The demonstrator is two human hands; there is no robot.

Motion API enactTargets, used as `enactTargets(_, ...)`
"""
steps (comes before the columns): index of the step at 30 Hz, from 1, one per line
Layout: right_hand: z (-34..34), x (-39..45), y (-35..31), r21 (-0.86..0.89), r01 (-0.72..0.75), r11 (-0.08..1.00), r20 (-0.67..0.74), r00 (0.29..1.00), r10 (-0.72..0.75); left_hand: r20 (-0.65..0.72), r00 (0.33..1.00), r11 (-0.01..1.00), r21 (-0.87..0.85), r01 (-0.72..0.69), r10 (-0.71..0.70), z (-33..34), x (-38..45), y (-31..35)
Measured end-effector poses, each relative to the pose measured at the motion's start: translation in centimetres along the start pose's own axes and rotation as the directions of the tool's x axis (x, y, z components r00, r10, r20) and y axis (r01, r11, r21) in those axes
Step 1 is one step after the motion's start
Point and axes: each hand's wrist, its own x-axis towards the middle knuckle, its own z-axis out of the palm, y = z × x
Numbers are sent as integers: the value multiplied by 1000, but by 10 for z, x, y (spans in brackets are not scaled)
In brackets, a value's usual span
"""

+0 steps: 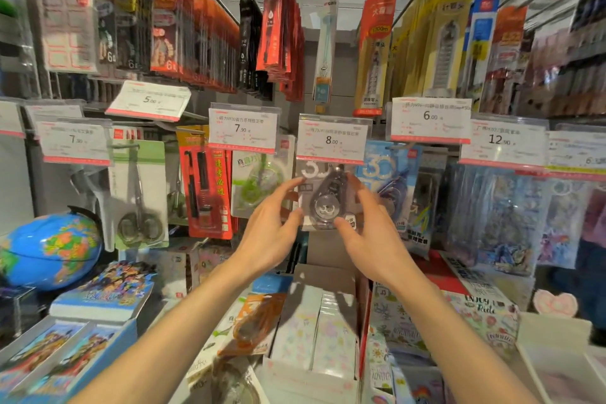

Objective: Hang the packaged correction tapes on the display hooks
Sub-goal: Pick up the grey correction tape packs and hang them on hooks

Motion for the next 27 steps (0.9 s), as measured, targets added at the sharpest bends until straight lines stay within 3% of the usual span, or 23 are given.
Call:
enactTargets(11,13,-7,-5,136,-75,988,29,997,71,68,995,994,91,64,-70,0,-5,-9)
enactTargets(14,13,-18,-4,170,-157,973,56,987,149,74,996,995,91,51,-57,-3,-20,-8)
enactTargets(19,21,-50,0,181,-255,950,88,966,243,55,987,977,159,141,-151,-16,-66,-17)
enactTargets(27,60,-117,-8,22,-198,980,211,959,189,70,958,905,355,235,-277,-42,-155,-39)
